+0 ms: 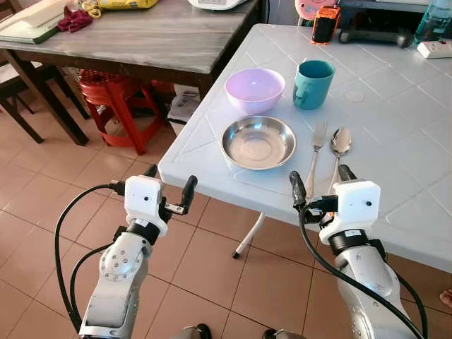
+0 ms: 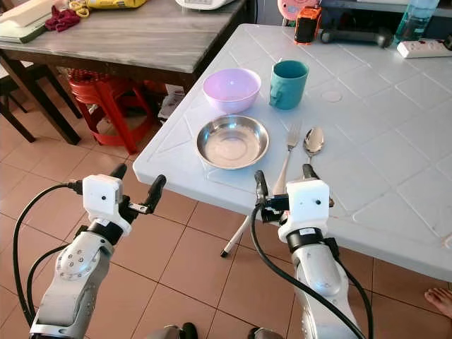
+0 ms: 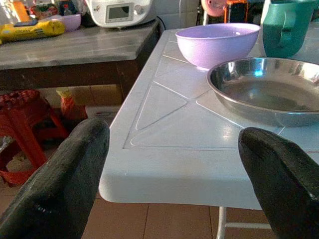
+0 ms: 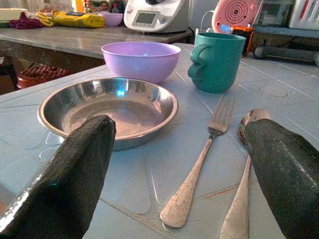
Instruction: Setting the table
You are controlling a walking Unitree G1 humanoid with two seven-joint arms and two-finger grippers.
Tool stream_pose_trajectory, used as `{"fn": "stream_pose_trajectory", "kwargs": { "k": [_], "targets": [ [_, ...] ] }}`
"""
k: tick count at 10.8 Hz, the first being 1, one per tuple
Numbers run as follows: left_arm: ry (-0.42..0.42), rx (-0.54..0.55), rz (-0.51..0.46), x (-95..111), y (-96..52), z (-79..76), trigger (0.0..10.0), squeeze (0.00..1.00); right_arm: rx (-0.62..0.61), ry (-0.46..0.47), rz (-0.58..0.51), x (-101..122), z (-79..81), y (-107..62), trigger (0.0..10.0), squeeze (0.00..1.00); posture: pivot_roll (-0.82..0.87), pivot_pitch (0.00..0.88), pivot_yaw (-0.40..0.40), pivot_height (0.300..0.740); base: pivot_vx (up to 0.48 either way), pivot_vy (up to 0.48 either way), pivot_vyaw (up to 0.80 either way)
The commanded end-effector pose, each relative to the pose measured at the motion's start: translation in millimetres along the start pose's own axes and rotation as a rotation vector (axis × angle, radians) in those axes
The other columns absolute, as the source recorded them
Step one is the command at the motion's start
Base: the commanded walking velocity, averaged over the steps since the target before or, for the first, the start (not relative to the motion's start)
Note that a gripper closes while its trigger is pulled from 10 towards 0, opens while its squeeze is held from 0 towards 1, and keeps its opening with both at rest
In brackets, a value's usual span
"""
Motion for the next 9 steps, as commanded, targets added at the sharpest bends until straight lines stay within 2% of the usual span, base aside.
{"fn": "stream_pose_trajectory", "kwargs": {
  "k": [1,9],
  "targets": [
    [0.0,-0.002,0.007,-2.1,-0.9,1.2,10.0,0.0,0.002,0.007,-0.013,2.6,1.4,-1.5,10.0,0.0,-0.08,0.152,0.1,0.74,0.0,0.0,0.0],
    [-0.012,-0.034,0.003,-3.2,-2.7,-2.7,10.0,0.0,0.007,0.007,-0.004,-0.3,2.6,-2.6,10.0,0.0,-0.08,0.15,0.103,0.74,0.297,0.0,0.0]
  ]
}}
Point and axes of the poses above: a point about 5 cm out from each wrist's last joint towards the gripper, its own y axis pointing out of the wrist towards the gripper, its own x axis along the axis of the wrist's last joint, z = x × y, the point moved 1 cm from there along y, pointing out of the wrist towards the gripper, and after that the axes turned 14 degrees about y, right-handed, at the moved point
